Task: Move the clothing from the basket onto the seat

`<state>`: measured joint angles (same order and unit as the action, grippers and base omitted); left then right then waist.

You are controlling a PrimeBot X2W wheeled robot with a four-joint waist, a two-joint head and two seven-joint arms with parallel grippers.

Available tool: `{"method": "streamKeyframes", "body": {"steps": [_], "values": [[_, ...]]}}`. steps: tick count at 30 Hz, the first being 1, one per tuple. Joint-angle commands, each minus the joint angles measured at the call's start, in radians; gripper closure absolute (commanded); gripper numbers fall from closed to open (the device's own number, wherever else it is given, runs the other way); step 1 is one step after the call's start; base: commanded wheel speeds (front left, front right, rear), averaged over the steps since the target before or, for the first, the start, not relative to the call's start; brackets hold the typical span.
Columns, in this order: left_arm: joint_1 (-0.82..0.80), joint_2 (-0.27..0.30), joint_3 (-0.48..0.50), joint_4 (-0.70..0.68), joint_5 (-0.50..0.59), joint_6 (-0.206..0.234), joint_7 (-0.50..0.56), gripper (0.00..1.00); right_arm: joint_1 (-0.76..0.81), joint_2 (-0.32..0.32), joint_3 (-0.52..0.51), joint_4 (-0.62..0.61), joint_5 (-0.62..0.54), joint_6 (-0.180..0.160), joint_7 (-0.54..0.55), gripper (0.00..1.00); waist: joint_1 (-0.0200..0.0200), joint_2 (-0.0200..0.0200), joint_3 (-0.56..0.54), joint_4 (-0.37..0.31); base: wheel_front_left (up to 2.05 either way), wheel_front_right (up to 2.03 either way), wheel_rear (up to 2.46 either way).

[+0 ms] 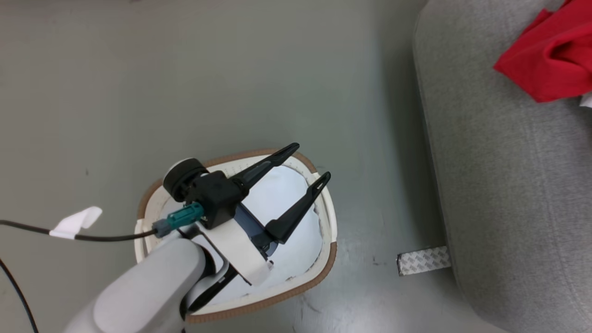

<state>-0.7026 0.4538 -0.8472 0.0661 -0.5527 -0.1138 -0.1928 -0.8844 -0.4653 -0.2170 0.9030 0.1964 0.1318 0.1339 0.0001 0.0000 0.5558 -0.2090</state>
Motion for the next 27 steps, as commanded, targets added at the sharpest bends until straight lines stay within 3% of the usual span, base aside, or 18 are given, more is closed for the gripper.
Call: {"method": "streamKeyframes", "body": {"steps": [1, 2, 7, 11, 15, 21, 27], "values": [[0.003, -0.002, 0.001, 0.008, -0.002, 0.001, -0.003, 0.00, -0.002, -0.003, 0.001, 0.001, -0.011, -0.002, -0.005, 0.20, -0.0001, 0.0000, -0.019, -0.008, 0.00, 0.00, 0.00], [0.008, -0.005, 0.000, 0.014, -0.003, 0.002, -0.008, 0.00, 0.001, 0.000, 0.003, 0.001, -0.015, -0.002, -0.004, 0.00, -0.0001, 0.0000, -0.031, -0.011, 0.00, 0.00, 0.00], [0.039, -0.025, -0.004, 0.056, -0.021, 0.009, -0.028, 0.00, 0.033, 0.002, 0.063, -0.020, -0.026, -0.002, 0.042, 0.00, -0.0001, 0.0000, -0.127, -0.022, 0.00, 0.00, 0.00], [0.080, -0.047, 0.003, 0.099, -0.041, 0.022, -0.046, 0.00, 0.063, -0.031, 0.144, -0.066, -0.023, -0.002, 0.092, 0.00, -0.0001, 0.0000, -0.232, -0.026, 0.00, 0.00, 0.00], [0.126, -0.065, 0.018, 0.142, -0.065, 0.040, -0.057, 0.00, 0.116, -0.056, 0.231, -0.139, 0.039, -0.002, 0.152, 0.00, -0.0001, 0.0000, -0.338, -0.016, 0.00, 0.00, 0.00], [0.193, -0.086, 0.064, 0.177, -0.088, 0.070, -0.070, 0.00, 0.225, -0.095, 0.316, -0.340, 0.182, -0.002, 0.163, 0.00, -0.0001, 0.0000, -0.476, 0.028, 0.00, 0.00, 0.00], [0.254, -0.080, 0.162, 0.175, -0.116, 0.117, -0.072, 0.00, 0.376, -0.099, 0.319, -0.568, 0.289, -0.002, 0.083, 0.00, -0.0001, 0.0000, -0.560, 0.080, 0.00, 0.00, 0.00]]}}
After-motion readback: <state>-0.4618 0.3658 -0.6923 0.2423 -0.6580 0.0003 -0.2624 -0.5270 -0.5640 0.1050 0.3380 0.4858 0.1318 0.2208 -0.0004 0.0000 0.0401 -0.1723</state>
